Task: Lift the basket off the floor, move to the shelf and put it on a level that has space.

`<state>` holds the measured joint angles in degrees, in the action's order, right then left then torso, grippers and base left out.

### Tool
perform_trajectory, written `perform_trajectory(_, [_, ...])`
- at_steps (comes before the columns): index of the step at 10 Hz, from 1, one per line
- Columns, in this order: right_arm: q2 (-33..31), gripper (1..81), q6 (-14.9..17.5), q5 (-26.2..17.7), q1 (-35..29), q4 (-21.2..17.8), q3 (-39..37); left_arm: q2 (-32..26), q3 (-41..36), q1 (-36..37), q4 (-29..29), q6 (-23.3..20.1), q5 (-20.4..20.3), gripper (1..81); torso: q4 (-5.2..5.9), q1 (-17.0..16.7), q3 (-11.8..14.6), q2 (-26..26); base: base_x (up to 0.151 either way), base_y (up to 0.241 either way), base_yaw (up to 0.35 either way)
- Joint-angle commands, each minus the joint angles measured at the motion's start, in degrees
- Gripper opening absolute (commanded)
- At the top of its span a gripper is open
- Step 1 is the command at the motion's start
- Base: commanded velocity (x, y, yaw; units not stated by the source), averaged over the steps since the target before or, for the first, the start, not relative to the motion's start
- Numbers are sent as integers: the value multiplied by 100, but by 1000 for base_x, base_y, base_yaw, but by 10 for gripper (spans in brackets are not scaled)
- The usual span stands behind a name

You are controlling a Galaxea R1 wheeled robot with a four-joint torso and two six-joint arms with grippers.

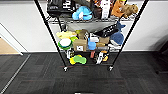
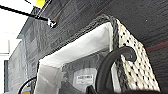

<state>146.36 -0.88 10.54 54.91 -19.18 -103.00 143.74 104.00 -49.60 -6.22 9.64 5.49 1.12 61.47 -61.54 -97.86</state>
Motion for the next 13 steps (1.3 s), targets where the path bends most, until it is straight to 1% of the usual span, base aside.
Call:
perform_trajectory(1, [-86, 10, -35, -360, -467, 54, 536, -231, -617, 517, -143, 170, 49, 10, 0, -362, 561, 560, 0, 0, 0])
perform_trajectory(2, [-131, 10, -35, -351, -467, 54, 589, -222, -626, 517, -143, 196, 49, 10, 0, -445, 671, 697, 0, 0, 0])
perform_trajectory(3, [-183, 10, -35, -300, -484, 46, 607, -222, -626, 543, -143, 213, 49, 10, 0, -555, 845, 866, 0, 0, 0])
perform_trajectory(5, [-236, 10, -44, -237, -572, 10, 642, -196, -600, 657, -152, 362, 49, 10, 0, -802, 1223, 1239, 0, 0, 0])
perform_trajectory(8, [-298, 10, -70, -237, -713, -16, 782, -257, -732, 763, -161, 424, 58, 10, 0, -1169, 1789, 1799, 0, 0, 0])
perform_trajectory(9, [-359, 10, -141, -237, -722, -7, 897, -337, -881, 790, -161, 460, 49, 10, 0, -1293, 1979, 1985, 0, 0, 0])
perform_trajectory(12, [-675, 10, -132, -132, -704, 28, 1423, -775, -1530, 807, -161, 477, -82, 10, 0, -1663, 2549, 2549, 0, 0, 0])
perform_trajectory(13, [-755, 10, -132, -35, -687, 46, 1591, -908, -1769, 807, -152, 477, -109, 10, 0, -1790, 2517, 2741, 0, 0, 0])
